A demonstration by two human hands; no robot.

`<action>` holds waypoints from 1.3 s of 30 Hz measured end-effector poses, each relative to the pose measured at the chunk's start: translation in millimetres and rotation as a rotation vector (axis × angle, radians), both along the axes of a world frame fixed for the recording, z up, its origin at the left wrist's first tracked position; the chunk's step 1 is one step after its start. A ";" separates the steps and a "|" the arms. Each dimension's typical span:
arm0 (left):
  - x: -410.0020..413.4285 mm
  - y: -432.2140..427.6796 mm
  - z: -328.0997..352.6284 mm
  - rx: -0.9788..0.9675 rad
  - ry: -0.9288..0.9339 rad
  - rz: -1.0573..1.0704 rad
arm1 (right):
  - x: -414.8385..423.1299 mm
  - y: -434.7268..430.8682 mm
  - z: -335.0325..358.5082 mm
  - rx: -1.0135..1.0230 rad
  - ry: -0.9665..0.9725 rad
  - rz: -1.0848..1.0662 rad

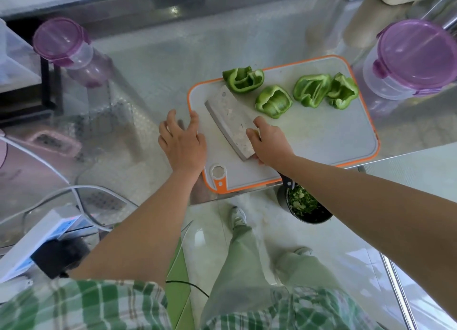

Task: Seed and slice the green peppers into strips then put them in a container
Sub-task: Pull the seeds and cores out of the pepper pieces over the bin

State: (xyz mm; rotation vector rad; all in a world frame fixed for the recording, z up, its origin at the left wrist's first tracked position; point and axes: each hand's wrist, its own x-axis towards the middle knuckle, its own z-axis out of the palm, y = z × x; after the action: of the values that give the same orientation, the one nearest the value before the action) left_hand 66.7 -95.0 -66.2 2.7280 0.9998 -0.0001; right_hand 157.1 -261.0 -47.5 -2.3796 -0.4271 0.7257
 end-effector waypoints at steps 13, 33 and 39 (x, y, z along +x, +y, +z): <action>4.4 3.8 -0.2 -0.060 -0.026 -0.030 | 2.1 4.5 -1.6 -0.006 0.011 -0.009; 8.7 -9.7 -2.9 -0.070 0.099 -0.013 | 1.0 1.2 3.2 -0.064 -0.058 0.103; 9.4 -21.0 -3.3 -0.093 0.125 0.002 | -2.2 -3.3 4.0 0.022 0.106 0.015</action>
State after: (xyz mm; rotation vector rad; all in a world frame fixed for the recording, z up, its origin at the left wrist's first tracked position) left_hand 76.1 -116.1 -69.5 2.6702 1.0082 -0.2137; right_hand 154.9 -264.4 -43.5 -2.3069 -0.4062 0.8453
